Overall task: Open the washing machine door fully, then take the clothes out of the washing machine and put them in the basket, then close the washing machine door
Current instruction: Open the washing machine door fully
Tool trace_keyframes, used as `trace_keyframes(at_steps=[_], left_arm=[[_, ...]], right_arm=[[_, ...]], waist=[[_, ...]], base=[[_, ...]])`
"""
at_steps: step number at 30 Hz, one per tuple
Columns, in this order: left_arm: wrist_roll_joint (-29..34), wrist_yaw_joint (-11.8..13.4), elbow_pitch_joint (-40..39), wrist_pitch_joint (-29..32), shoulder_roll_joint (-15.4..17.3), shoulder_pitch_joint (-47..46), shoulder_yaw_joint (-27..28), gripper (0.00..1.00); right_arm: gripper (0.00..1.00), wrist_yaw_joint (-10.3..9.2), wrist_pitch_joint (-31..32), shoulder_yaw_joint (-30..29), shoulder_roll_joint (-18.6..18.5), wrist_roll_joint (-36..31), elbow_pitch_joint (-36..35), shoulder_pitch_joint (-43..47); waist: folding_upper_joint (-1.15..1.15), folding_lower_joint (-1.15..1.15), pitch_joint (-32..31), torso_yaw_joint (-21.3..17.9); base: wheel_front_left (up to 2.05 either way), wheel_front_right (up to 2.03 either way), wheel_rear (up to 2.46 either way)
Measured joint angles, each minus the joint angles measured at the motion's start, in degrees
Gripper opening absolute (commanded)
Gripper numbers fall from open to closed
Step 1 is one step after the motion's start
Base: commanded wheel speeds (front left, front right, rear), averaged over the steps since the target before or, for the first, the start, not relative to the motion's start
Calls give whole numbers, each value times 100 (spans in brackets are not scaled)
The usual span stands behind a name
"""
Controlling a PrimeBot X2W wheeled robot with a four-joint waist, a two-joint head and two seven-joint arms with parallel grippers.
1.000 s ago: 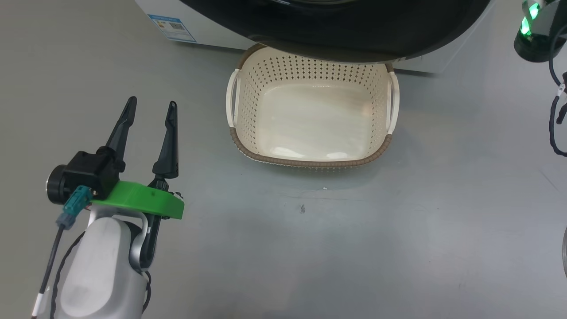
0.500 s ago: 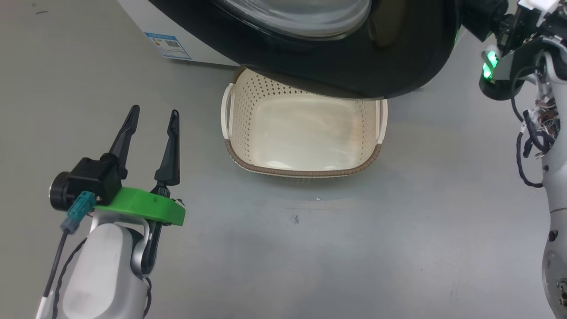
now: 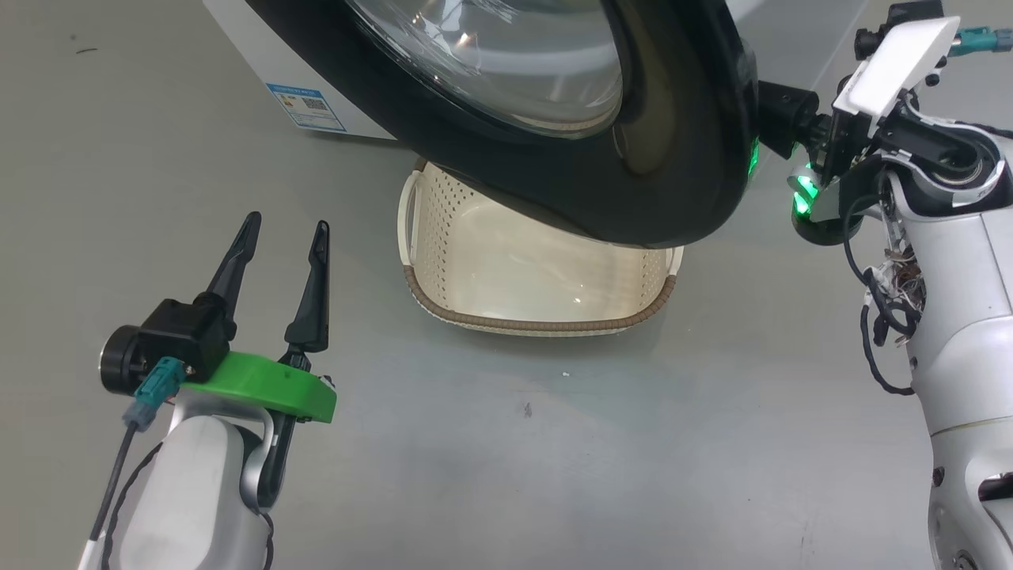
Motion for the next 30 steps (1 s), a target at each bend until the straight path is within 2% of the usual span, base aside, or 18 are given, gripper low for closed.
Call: trace_keyframes(at_steps=[10, 30], left_arm=[[9, -1, 88, 0, 1, 162, -49, 100], [-20, -1, 211, 1, 3, 492, -136, 100]], right_arm=[[0, 196, 154, 255, 248, 58, -113, 620], [0, 300, 60, 804, 432, 364, -393, 1651]], waist=[[0, 0, -327, 137], [0, 0, -854, 603]], base=[[0, 0, 0], [0, 0, 0]])
